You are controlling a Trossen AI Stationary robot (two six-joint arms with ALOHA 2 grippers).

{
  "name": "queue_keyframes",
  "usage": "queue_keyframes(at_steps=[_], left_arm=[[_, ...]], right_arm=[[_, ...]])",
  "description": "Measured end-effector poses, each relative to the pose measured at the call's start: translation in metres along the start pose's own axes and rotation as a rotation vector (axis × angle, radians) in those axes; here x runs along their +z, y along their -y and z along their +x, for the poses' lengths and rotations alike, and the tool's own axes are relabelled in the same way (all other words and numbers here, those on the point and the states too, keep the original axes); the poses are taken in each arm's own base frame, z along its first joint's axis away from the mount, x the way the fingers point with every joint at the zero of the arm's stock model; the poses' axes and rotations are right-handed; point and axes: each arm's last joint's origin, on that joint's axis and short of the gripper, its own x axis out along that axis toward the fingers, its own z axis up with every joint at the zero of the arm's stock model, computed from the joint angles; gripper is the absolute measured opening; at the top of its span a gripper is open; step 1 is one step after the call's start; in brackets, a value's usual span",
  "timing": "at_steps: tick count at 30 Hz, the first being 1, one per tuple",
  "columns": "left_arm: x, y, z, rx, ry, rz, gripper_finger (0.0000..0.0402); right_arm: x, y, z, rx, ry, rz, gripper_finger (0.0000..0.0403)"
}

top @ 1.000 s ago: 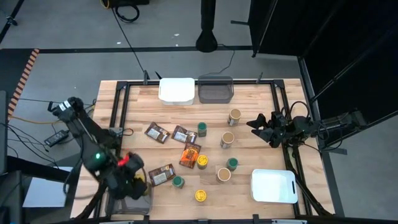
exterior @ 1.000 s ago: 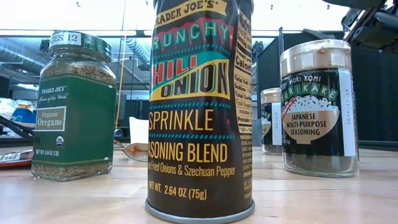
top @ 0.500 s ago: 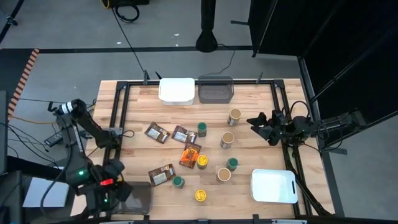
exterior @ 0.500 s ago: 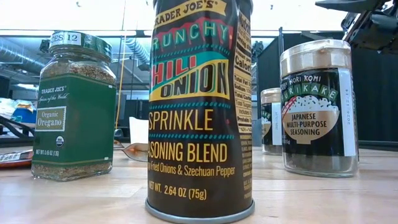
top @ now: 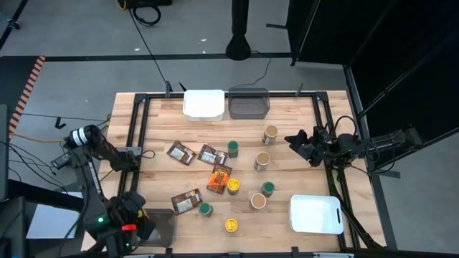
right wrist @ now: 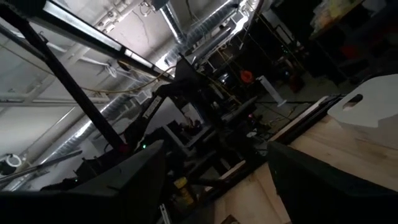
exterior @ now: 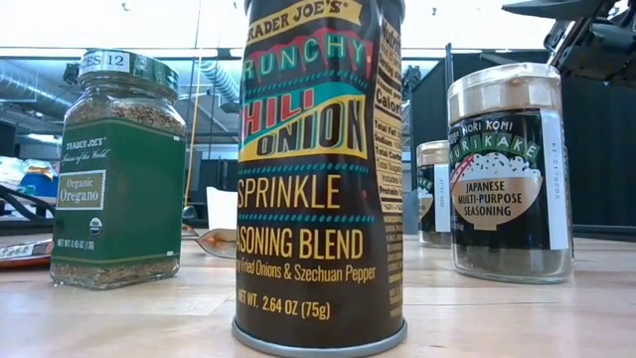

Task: Sort spices by type
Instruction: Put the yellow seasoning bottle into the bottom black bin

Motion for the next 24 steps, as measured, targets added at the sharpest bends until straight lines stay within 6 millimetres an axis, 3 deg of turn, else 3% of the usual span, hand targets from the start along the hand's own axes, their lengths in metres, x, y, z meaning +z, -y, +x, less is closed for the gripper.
queue_keyframes(at_steps=[6,16,24], left_arm=[[-0.018,-0.003,0.008,0.004,-0.005,0.04,0.0236],[-0.02,-0.011,0.015,0.094,0.078,0.067,0.0237],[-0.022,-0.013,0.033,0.08,0.066,0.061,0.0237]], right_arm=[[0.001,0.001,0.0,-0.041,0.031,0.0,0.0287],[-0.001,0.003,0.0,-0.059,0.018,0.049,0.0287],[-0.002,0.004,0.0,-0.061,-0.002,0.074,0.0287]])
